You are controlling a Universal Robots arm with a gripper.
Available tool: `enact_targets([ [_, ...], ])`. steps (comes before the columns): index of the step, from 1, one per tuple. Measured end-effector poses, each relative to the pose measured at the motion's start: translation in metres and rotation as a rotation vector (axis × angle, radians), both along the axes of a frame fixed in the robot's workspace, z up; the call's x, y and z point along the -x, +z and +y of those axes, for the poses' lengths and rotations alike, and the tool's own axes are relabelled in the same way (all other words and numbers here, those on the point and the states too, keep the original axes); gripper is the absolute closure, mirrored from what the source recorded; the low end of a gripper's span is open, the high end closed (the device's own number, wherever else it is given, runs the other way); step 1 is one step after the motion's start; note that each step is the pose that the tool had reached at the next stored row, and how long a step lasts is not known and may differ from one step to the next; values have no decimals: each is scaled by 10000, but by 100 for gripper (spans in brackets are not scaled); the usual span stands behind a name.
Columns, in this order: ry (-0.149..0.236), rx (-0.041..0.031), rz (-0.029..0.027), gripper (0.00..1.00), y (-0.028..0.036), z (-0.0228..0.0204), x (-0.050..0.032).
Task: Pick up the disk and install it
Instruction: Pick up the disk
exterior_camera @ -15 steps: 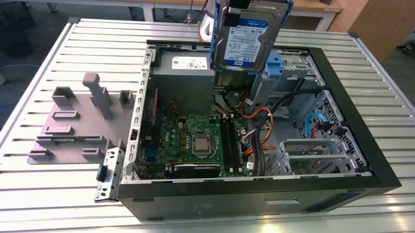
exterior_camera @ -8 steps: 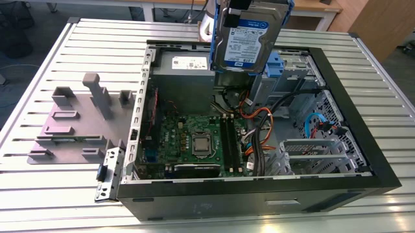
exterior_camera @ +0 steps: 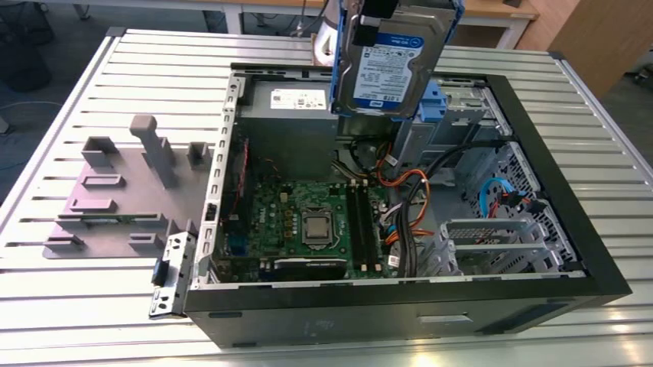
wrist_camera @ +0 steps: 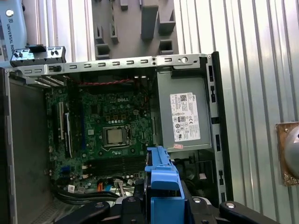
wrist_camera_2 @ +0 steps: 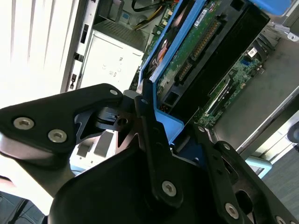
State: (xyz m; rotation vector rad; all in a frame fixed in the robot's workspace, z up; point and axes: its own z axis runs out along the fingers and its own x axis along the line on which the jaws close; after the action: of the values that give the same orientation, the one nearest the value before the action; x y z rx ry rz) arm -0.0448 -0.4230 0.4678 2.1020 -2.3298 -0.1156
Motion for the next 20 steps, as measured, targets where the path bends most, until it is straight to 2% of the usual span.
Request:
enact_targets([
  [20, 0, 0, 0, 63, -1, -75, -1],
])
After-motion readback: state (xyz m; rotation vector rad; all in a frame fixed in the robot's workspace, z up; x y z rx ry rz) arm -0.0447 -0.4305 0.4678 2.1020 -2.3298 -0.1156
